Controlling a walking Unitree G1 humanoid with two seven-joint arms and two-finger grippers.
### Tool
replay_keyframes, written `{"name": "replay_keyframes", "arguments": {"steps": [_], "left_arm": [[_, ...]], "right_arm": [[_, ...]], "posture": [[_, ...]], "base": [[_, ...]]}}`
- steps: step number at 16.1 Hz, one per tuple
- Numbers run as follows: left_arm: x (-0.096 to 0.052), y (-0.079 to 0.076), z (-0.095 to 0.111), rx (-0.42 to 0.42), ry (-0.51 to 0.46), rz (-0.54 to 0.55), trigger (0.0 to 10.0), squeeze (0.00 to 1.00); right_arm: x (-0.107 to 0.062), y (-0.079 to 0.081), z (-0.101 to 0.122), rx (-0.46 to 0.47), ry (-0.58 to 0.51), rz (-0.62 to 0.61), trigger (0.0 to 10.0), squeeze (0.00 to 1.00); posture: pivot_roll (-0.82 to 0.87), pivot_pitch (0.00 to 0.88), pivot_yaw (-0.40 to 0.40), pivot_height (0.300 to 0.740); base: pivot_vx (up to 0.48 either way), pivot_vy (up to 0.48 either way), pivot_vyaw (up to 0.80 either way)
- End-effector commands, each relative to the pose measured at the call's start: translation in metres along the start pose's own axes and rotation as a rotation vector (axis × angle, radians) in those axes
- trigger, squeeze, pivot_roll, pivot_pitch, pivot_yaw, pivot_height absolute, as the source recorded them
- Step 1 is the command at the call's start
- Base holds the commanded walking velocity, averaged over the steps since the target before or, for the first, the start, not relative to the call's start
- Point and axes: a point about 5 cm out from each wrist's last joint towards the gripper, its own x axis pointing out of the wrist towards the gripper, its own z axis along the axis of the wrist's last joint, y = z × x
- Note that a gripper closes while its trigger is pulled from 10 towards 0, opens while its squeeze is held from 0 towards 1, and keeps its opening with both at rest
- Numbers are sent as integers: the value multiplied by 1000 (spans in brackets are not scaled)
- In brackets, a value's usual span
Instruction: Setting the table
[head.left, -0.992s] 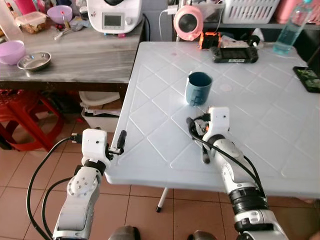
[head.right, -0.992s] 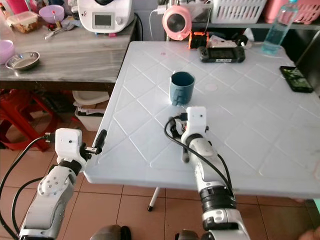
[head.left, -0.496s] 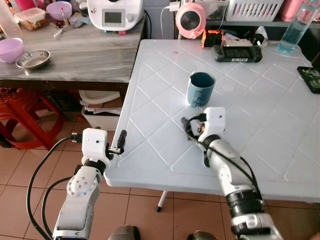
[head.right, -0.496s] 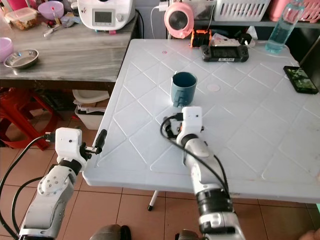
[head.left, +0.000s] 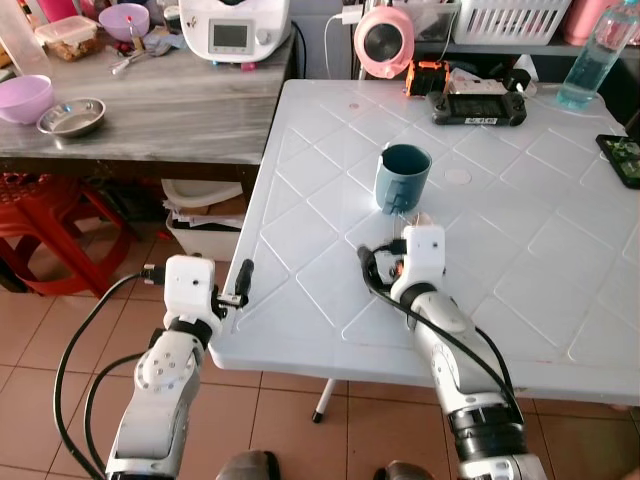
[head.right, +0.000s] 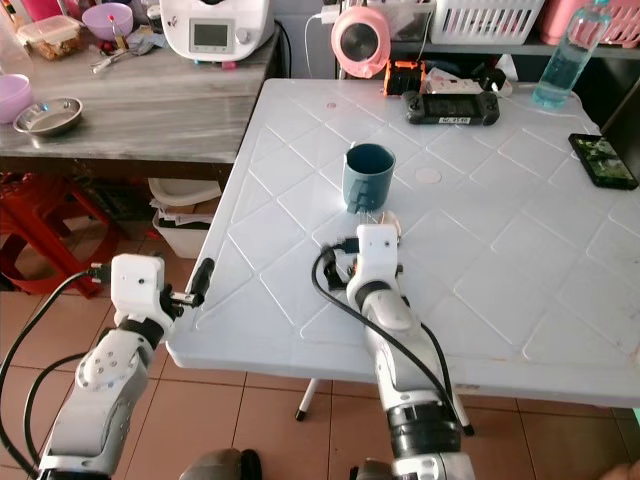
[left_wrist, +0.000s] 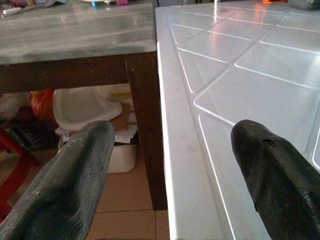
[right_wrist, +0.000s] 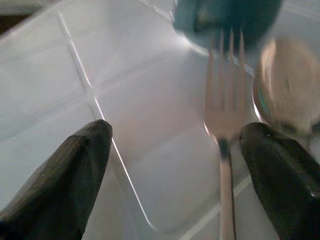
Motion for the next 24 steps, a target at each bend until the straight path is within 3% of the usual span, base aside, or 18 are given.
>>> {"name": "replay_keyframes", "arguments": {"steps": [1, 3, 4, 5, 12, 17, 20, 24], "left_arm": [[1, 1, 0, 5, 6, 4, 10000, 0], [2, 2, -1, 8, 8, 5, 10000, 0], [2, 2, -1, 9, 9, 5, 10000, 0], [2, 2, -1, 9, 9, 5, 10000, 0], [1, 1, -3, 11, 23, 8, 10000, 0], [1, 1, -7, 18, 54, 0, 10000, 0], [1, 1, -8, 20, 63, -4, 10000, 0], [2, 0, -10, 28, 80, -12, 10000, 0]], "right_arm": [[-1, -4, -3, 35, 32, -37, 10000, 0], [-1, -7, -10, 43, 73, -42, 9569, 0], [1, -8, -12, 55, 84, -38, 3451, 0], [3, -8, -13, 66, 96, -31, 0, 0], [0, -16, -40, 2, 299, -26, 0, 0], [-11, -21, -48, 138, 370, -20, 0, 0], [-17, -24, -47, 168, 381, -30, 0, 0], [-26, -20, -62, 201, 453, -1, 0, 0]], "posture": [[21, 24, 40, 740], [20, 21, 41, 740], [20, 22, 42, 740], [21, 22, 42, 740], [19, 29, 37, 740], [14, 33, 40, 740], [9, 37, 43, 740], [12, 36, 45, 740]], "base": [[0, 0, 0], [0, 0, 0], [0, 0, 0], [0, 0, 0], [0, 0, 0], [0, 0, 0], [0, 0, 0], [0, 0, 0]]}}
